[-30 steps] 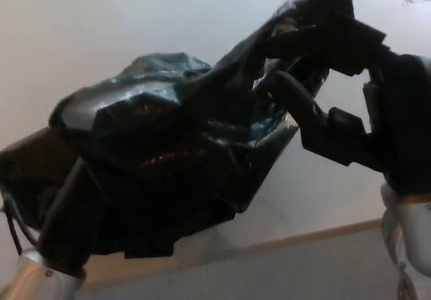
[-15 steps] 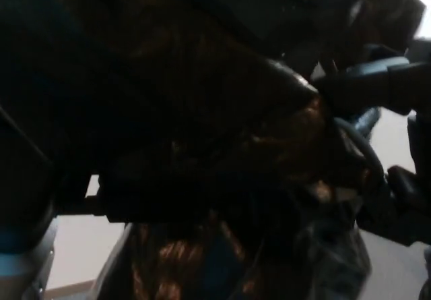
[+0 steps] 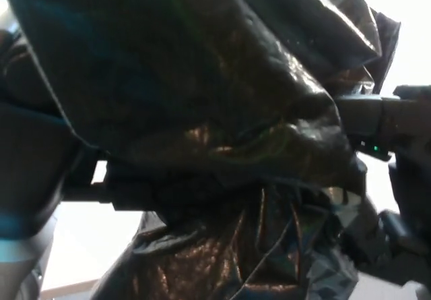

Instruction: A plastic bag is kept infront of the robot in the middle of the desk and the robot uses both its hands to grab it from the top and lifts it up and then releases it.

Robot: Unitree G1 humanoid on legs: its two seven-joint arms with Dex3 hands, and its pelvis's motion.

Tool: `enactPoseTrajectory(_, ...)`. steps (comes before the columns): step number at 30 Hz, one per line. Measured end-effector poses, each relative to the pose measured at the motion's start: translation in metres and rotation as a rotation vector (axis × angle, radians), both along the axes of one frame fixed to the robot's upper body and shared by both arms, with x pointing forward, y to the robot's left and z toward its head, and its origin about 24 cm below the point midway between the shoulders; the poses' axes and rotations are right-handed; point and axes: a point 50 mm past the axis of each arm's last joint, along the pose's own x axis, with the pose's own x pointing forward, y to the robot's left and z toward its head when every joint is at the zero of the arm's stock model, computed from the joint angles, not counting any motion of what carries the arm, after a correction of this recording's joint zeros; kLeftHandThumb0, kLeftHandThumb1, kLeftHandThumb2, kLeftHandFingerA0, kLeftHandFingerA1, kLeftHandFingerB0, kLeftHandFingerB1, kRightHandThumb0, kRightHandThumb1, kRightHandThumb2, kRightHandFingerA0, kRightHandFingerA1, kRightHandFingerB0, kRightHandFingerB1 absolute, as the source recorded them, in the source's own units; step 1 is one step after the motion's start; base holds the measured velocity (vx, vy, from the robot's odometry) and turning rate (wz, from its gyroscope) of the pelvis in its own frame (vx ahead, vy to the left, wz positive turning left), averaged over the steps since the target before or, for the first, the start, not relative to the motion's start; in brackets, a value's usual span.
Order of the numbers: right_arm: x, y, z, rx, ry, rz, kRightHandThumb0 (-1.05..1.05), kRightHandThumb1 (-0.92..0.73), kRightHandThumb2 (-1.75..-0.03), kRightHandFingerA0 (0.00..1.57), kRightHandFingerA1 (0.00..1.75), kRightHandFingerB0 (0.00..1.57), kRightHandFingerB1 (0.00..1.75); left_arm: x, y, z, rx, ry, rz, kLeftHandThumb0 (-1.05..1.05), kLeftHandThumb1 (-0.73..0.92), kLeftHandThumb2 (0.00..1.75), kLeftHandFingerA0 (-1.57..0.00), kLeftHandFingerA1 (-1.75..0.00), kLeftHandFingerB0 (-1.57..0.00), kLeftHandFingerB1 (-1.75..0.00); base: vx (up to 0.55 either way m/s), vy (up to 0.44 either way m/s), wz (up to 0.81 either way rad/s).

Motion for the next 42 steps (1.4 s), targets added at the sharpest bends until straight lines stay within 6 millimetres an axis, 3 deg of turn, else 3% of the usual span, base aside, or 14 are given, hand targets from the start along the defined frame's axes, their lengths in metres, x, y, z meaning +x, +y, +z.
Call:
enactPoseTrajectory(1, -0.002, 0.001, -0.002, -0.018, 0.003, 0.006, -0.94, -0.48, -0.83, 0.67, 0.60, 0.36, 0.41, 0.000, 0.000, 0.001, 0.005, -0.003, 0.003, -0.29, 0.63, 0.55, -1.04, -1.75, -0.58, -1.75, 0.00, 0.000, 0.00)
enactPoseTrajectory(9, -0.008, 0.014, -0.004, -0.137, -0.073, 0.070, -0.64, -0.41, -0.78, 0.64, 0.63, 0.33, 0.48, -0.002, -0.001, 0.004, 0.033, -0.027, -0.008, -0.23, 0.62, 0.54, -1.01, -1.75, -0.61, -1.67, 0.00, 0.000, 0.00)
enactPoseTrajectory(10, -0.007, 0.016, -0.003, -0.148, -0.086, 0.069, -0.55, -0.56, -0.57, 0.85, 1.04, 0.58, 0.63, -0.002, -0.001, 0.004, 0.042, -0.028, -0.011, -0.26, 0.38, 0.84, -1.31, -1.40, -0.97, -1.20, 0.00, 0.000, 0.00)
enactPoseTrajectory(11, -0.004, 0.016, -0.002, -0.161, -0.101, 0.062, -0.45, -0.55, -0.61, 0.89, 1.51, 0.74, 1.06, -0.001, -0.002, 0.004, 0.053, -0.026, -0.013, -0.30, 0.39, 0.85, -1.27, -1.39, -0.96, -1.21, 0.00, 0.000, 0.00)
enactPoseTrajectory(12, 0.001, 0.017, 0.000, -0.181, -0.122, 0.045, -0.30, -0.56, -0.57, 1.00, 1.60, 0.87, 1.31, 0.003, -0.002, 0.004, 0.064, -0.023, -0.013, -0.24, 0.54, 0.57, -1.00, -1.71, -0.72, -1.64, 0.00, 0.000, 0.00)
enactPoseTrajectory(14, 0.011, 0.017, 0.003, -0.214, -0.153, 0.008, -0.24, -0.59, -0.58, 1.00, 1.66, 0.87, 1.37, 0.012, -0.001, 0.004, 0.090, -0.014, 0.002, -0.21, 0.52, 0.62, -0.97, -1.72, -0.69, -1.67, 0.00, 0.000, 0.00)
enactPoseTrajectory(17, 0.030, 0.017, 0.009, -0.265, -0.183, -0.050, -0.08, -0.56, -0.55, 0.81, 1.61, 0.64, 1.38, 0.028, 0.000, 0.005, 0.137, -0.008, 0.038, -0.09, 0.53, 0.59, -0.86, -1.72, -0.73, -1.60, 0.00, 0.000, 0.00)
enactPoseTrajectory(25, 0.089, 0.018, 0.027, -0.402, -0.206, -0.167, -0.25, -0.54, -0.57, 0.85, 1.37, 0.78, 1.12, 0.082, 0.013, 0.021, 0.265, 0.018, 0.213, -0.13, 0.62, 0.54, -0.70, -1.75, -0.61, -1.64, 0.00, 0.000, 0.00)
enactPoseTrajectory(33, 0.143, 0.020, 0.051, -0.540, -0.202, -0.264, -0.33, -0.67, -0.60, 0.74, 1.59, 0.56, 1.42, 0.130, 0.027, 0.037, 0.344, 0.084, 0.373, -0.20, 0.62, 0.57, -0.76, -1.75, -0.59, -1.68, 0.00, 0.000, 0.00)
enactPoseTrajectory(35, 0.157, 0.019, 0.060, -0.579, -0.195, -0.295, -0.32, -0.66, -1.08, 0.88, 1.00, 0.73, 0.77, 0.141, 0.031, 0.040, 0.362, 0.105, 0.416, -0.15, 0.64, 0.59, -0.77, -1.75, -0.60, -1.71, 0.00, 0.000, 0.00)
enactPoseTrajectory(37, 0.170, 0.019, 0.066, -0.618, -0.185, -0.322, -0.39, -0.85, -0.65, 0.84, 0.86, 0.75, 0.57, 0.151, 0.035, 0.043, 0.373, 0.125, 0.452, -0.16, 0.64, 0.60, -0.77, -1.75, -0.60, -1.72, 0.00, 0.000, 0.00)
enactPoseTrajectory(38, 0.174, 0.019, 0.069, -0.631, -0.182, -0.332, -0.40, -0.84, -0.64, 0.79, 1.02, 0.73, 0.76, 0.154, 0.036, 0.044, 0.377, 0.131, 0.464, -0.16, 0.64, 0.59, -0.78, -1.75, -0.61, -1.69, 0.00, 0.000, 0.00)
enactPoseTrajectory(39, 0.179, 0.019, 0.072, -0.646, -0.177, -0.344, -0.20, -0.72, -0.57, 0.74, 1.75, 0.55, 1.75, 0.158, 0.038, 0.045, 0.383, 0.139, 0.481, -0.14, 0.66, 0.57, -0.78, -1.75, -0.67, -1.58, 0.00, 0.000, 0.00)
enactPoseTrajectory(42, 0.196, 0.017, 0.083, -0.696, -0.158, -0.388, -0.14, -0.63, -0.55, 0.78, 1.75, 0.58, 1.68, 0.171, 0.044, 0.046, 0.400, 0.170, 0.535, -0.14, 0.65, 0.57, -0.75, -1.75, -0.59, -1.67, 0.00, 0.000, 0.00)
